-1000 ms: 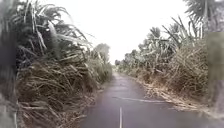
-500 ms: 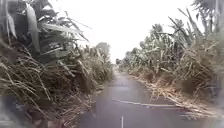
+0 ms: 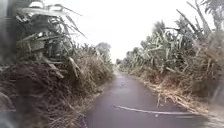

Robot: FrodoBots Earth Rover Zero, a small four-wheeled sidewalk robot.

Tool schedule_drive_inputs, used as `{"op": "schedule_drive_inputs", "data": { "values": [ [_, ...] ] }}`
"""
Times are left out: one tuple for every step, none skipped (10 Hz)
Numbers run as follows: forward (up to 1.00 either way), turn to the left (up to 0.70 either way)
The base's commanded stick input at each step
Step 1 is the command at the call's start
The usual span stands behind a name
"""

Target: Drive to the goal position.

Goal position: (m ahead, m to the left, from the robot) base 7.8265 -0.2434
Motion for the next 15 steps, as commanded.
{"op": "schedule_drive_inputs", "data": {
  "values": [
    [0.70,0.00],
    [0.70,0.00],
    [0.70,0.00],
    [0.70,0.00],
    [0.70,0.00],
    [0.70,0.00],
    [0.70,0.00],
    [0.70,0.00],
    [0.70,0.00],
    [0.70,0.00],
    [0.70,0.00],
    [0.70,0.00],
    [0.70,0.00],
    [0.70,0.00],
    [0.70,0.00]
  ]
}}
